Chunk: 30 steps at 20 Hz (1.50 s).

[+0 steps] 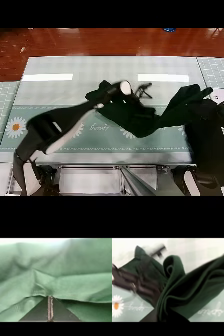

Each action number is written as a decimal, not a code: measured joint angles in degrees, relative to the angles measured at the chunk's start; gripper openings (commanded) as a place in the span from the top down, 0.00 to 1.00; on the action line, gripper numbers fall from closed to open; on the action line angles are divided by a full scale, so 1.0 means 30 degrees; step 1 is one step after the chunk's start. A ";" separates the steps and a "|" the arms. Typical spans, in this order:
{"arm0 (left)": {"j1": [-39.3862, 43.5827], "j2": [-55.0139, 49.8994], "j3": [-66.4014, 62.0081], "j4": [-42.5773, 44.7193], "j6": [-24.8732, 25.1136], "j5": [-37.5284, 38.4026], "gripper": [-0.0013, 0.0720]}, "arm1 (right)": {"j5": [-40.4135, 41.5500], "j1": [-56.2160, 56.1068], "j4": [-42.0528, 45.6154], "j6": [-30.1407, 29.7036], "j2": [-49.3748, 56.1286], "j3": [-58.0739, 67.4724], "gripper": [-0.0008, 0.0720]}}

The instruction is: Fold the shirts.

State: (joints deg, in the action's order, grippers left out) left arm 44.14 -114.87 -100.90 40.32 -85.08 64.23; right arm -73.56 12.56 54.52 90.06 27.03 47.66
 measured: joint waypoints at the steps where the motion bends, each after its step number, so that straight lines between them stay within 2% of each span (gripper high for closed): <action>1: -0.0896 0.0423 -0.0051 0.0066 0.0102 0.0306 0.96 | 0.0073 -0.0029 -0.0386 -0.0131 0.0211 0.0000 0.96; 4: -0.3752 0.2295 -0.0117 0.0882 0.0459 0.1807 0.96 | 0.1239 -0.1122 -0.1690 -0.0619 0.1596 0.0168 0.96; 8: -0.7424 0.6754 0.2390 0.4408 0.0393 0.2397 0.96 | 0.3861 -0.4932 -0.2463 -0.1027 0.5770 0.1756 0.96; 14: -1.1562 1.6757 1.2466 0.6710 0.0226 -0.0925 0.96 | 0.6594 -1.0127 -0.3038 -0.1450 1.5650 0.7774 0.96; 19: -1.2633 2.1864 1.8083 0.7038 0.0211 -0.2047 0.96 | 0.6987 -1.1897 -0.3956 -0.1515 2.1915 1.2138 0.96; 20: -1.2721 2.2272 1.8731 0.7104 0.0197 -0.2222 0.96 | 0.6994 -1.2167 -0.4036 -0.1508 2.2840 1.2801 0.91; 21: -1.2772 2.2542 1.9183 0.7096 0.0197 -0.2331 0.96 | 0.7045 -1.2386 -0.4233 -0.1486 2.3547 1.3304 0.63; 22: -1.2801 2.2695 1.9526 0.6951 0.0189 -0.2565 0.96 | 0.7111 -1.2619 -0.4430 -0.1443 2.4203 1.3719 0.42; 26: -1.2874 2.2476 2.0232 0.6222 0.0131 -0.3781 0.96 | 0.6346 -1.3070 -0.5552 -0.1938 2.5449 1.4462 0.42; 30: -1.2925 2.1959 2.0385 0.5275 0.0131 -0.5144 0.96 | 0.3483 -1.1737 -0.5792 -0.2237 2.4276 1.4673 0.43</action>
State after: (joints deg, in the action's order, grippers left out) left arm 5.37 -48.99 -39.75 56.14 -84.68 48.80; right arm -63.11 -22.65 37.15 83.35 99.85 91.68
